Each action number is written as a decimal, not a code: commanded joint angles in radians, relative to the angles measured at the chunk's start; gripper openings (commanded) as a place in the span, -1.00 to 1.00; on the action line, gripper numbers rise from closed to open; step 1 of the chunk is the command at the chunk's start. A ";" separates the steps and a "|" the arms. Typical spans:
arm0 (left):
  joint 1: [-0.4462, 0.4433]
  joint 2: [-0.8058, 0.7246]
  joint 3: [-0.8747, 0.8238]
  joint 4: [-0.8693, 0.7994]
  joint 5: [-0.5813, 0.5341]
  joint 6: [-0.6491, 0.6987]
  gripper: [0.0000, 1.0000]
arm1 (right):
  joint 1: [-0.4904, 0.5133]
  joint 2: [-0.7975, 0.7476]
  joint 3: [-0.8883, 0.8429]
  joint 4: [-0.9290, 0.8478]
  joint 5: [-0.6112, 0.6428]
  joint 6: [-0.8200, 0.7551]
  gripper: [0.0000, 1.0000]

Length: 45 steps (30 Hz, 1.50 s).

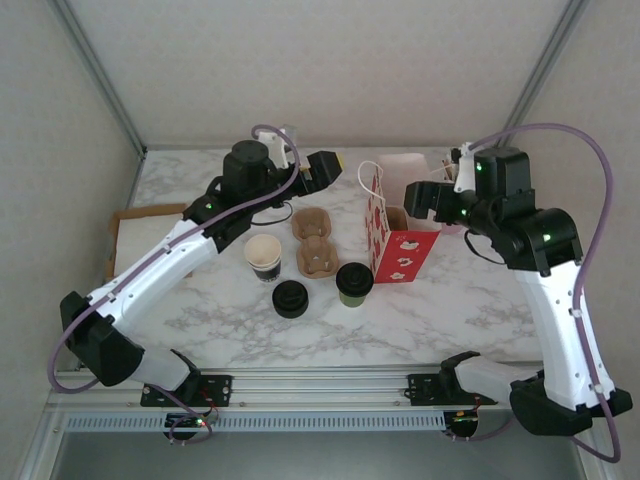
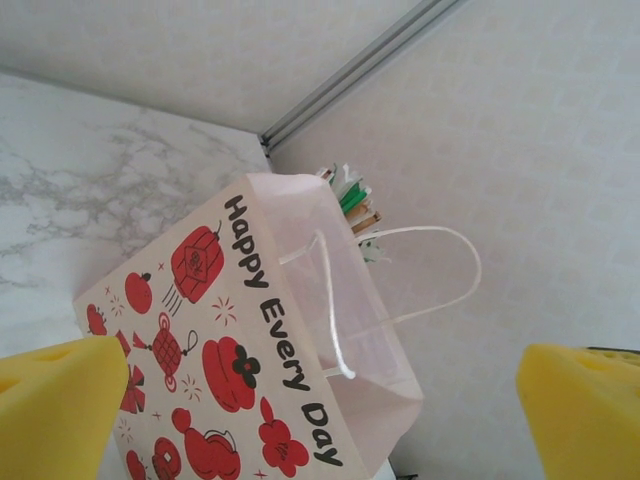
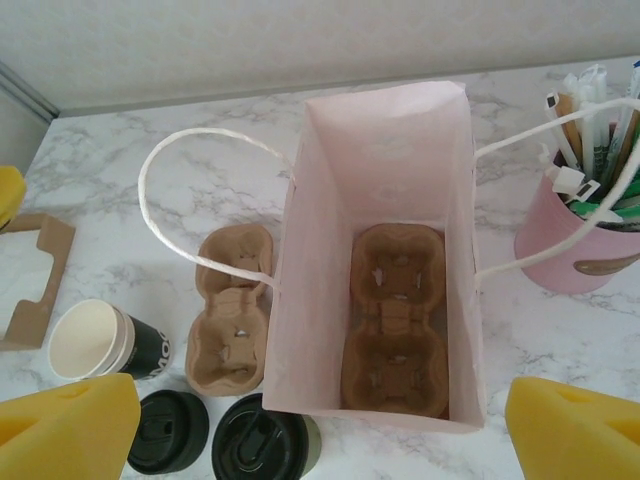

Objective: Pack the takeout coffee

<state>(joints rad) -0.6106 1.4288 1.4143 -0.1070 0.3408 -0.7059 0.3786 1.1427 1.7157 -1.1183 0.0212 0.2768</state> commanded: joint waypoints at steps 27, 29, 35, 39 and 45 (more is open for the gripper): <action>0.007 -0.210 -0.174 -0.010 -0.111 0.052 0.99 | 0.008 -0.325 -0.196 -0.124 0.023 0.084 0.97; 0.006 -0.222 -0.184 -0.012 -0.118 0.055 0.99 | 0.008 -0.335 -0.210 -0.124 0.002 0.097 0.97; 0.006 -0.257 -0.205 -0.026 -0.124 0.057 0.99 | 0.007 -0.365 -0.229 -0.139 -0.094 0.139 0.97; 0.006 -0.291 -0.228 -0.032 -0.129 0.054 0.99 | 0.008 -0.386 -0.225 -0.155 -0.145 0.154 0.98; 0.006 -0.335 -0.271 -0.052 -0.135 0.043 0.99 | 0.008 -0.420 -0.246 -0.173 -0.177 0.166 0.98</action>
<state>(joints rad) -0.6106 1.1206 1.1618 -0.1410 0.2226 -0.6724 0.3786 0.7361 1.4830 -1.2667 -0.1177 0.4213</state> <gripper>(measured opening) 0.995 0.987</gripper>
